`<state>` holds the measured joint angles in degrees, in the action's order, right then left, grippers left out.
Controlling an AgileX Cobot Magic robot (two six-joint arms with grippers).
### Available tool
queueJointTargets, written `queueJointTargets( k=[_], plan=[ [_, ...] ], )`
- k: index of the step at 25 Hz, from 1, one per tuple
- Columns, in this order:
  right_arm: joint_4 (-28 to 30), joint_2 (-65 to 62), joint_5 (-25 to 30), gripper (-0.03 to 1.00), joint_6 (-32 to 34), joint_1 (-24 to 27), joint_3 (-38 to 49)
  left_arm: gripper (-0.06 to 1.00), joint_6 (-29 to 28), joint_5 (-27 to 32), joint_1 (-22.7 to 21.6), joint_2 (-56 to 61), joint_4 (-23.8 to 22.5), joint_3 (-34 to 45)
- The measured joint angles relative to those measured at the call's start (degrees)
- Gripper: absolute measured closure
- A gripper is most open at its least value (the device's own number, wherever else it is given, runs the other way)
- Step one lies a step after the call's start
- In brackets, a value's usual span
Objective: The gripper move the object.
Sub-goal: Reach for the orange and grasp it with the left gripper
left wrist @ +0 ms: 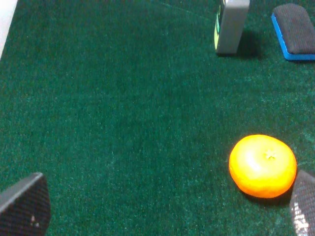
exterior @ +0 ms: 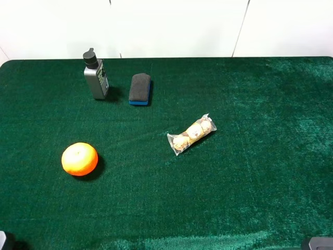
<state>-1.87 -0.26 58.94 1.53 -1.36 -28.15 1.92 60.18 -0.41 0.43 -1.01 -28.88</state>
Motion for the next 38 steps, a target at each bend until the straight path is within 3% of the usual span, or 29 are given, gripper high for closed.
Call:
queueJointTargets(
  k=[24, 30, 38],
  plan=[
    [0.0, 0.0, 0.0, 0.28, 0.0, 0.0, 0.0, -0.05, 0.0, 0.9, 0.0, -0.2, 0.0, -1.0],
    [0.0, 0.0, 0.0, 0.28, 0.0, 0.0, 0.0, -0.05, 0.0, 4.7, 0.0, -9.7, 0.2, -5.0],
    [0.0, 0.0, 0.0, 0.28, 0.0, 0.0, 0.0, -0.05, 2.8, 5.5, 0.0, -24.9, 2.7, -8.8]
  ],
)
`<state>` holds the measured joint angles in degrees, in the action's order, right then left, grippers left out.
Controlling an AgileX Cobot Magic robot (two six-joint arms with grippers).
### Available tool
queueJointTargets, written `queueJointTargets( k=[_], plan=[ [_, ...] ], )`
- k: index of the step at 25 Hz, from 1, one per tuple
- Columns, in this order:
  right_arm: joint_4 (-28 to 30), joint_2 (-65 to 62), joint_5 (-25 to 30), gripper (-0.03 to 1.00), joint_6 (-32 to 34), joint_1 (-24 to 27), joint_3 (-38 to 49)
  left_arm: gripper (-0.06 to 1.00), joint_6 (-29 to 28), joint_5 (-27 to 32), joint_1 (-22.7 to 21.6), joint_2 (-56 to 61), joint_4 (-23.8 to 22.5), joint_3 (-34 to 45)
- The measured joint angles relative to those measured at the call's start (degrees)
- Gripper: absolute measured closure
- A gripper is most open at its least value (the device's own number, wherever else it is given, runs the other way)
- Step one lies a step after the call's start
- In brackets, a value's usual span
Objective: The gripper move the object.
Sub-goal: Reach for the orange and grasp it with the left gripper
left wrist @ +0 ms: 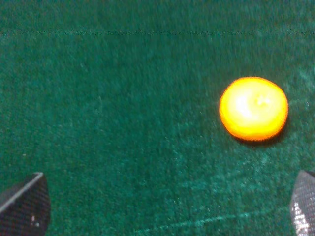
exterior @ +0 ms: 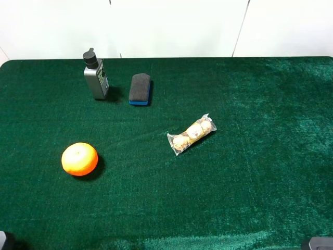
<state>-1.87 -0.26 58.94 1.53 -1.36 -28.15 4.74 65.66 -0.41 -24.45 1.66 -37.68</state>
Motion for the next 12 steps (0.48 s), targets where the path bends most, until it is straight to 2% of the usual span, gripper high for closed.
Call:
queueJointTargets(
  k=[12],
  plan=[
    [0.0, -0.1, 0.0, 0.28, 0.0, 0.0, 0.0, -0.05, 1.4, -2.4, 0.2, -15.3, 4.8, -1.9]
  ],
)
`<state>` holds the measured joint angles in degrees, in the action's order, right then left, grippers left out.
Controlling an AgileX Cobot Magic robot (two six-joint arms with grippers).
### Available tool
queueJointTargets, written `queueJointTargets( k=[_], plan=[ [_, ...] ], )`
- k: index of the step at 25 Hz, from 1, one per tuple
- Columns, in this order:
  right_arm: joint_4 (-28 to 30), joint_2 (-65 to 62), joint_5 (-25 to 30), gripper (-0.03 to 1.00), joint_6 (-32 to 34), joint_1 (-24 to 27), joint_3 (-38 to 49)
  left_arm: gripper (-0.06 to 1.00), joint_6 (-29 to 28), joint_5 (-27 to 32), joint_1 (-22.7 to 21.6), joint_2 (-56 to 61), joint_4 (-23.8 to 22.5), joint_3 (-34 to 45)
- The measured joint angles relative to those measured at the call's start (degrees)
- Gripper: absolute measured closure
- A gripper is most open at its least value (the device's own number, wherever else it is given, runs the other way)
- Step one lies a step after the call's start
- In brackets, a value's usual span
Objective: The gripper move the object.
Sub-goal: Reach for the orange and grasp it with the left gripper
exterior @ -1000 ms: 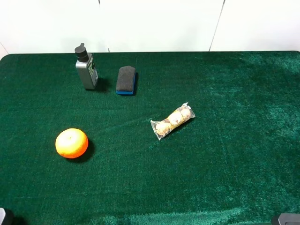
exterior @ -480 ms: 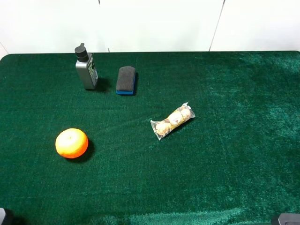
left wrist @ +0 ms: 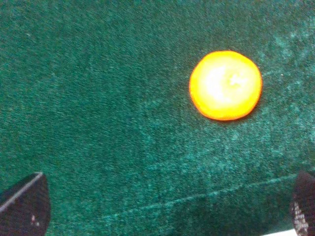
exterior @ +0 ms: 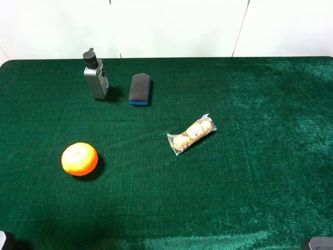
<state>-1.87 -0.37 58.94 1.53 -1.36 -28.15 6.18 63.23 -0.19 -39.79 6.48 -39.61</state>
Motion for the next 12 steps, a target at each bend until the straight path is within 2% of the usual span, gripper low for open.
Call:
queueJointTargets(
  k=[12],
  plan=[
    [0.0, 0.0, 0.0, 0.28, 0.0, 0.0, 0.0, -0.05, 0.0, -5.5, 7.8, -13.4, 0.5, 0.0]
  ],
)
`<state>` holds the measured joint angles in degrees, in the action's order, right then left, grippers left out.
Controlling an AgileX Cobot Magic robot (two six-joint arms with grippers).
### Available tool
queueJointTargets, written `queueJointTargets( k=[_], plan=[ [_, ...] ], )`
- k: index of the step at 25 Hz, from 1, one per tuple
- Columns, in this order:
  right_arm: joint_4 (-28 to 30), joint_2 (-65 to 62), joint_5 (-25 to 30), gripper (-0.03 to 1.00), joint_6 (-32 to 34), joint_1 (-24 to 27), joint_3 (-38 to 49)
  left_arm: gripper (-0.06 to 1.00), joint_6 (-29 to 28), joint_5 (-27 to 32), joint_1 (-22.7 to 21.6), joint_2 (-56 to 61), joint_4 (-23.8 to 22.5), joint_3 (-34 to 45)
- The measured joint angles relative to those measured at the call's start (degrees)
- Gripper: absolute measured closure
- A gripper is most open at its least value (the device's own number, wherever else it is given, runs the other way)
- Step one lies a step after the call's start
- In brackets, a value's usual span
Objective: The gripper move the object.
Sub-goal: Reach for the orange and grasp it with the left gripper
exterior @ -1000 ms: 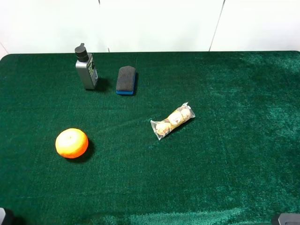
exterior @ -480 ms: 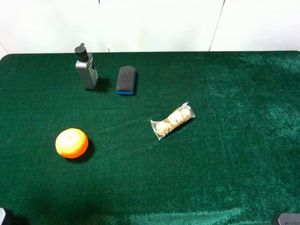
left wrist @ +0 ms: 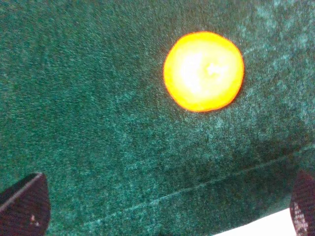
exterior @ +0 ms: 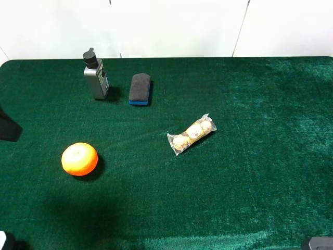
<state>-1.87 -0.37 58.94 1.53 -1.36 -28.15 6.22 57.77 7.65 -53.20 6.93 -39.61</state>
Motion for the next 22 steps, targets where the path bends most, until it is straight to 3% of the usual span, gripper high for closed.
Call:
queueJointTargets(
  k=[12, 22],
  plan=[
    [0.0, 0.0, 0.0, 0.28, 0.0, 0.0, 0.0, -0.05, -0.2, -7.7, 9.2, -14.0, -1.7, 0.0],
    [0.0, 0.0, 0.0, 0.28, 0.0, 0.0, 0.0, -0.05, -4.2, -13.0, 16.7, -24.9, -5.0, 0.0]
  ],
)
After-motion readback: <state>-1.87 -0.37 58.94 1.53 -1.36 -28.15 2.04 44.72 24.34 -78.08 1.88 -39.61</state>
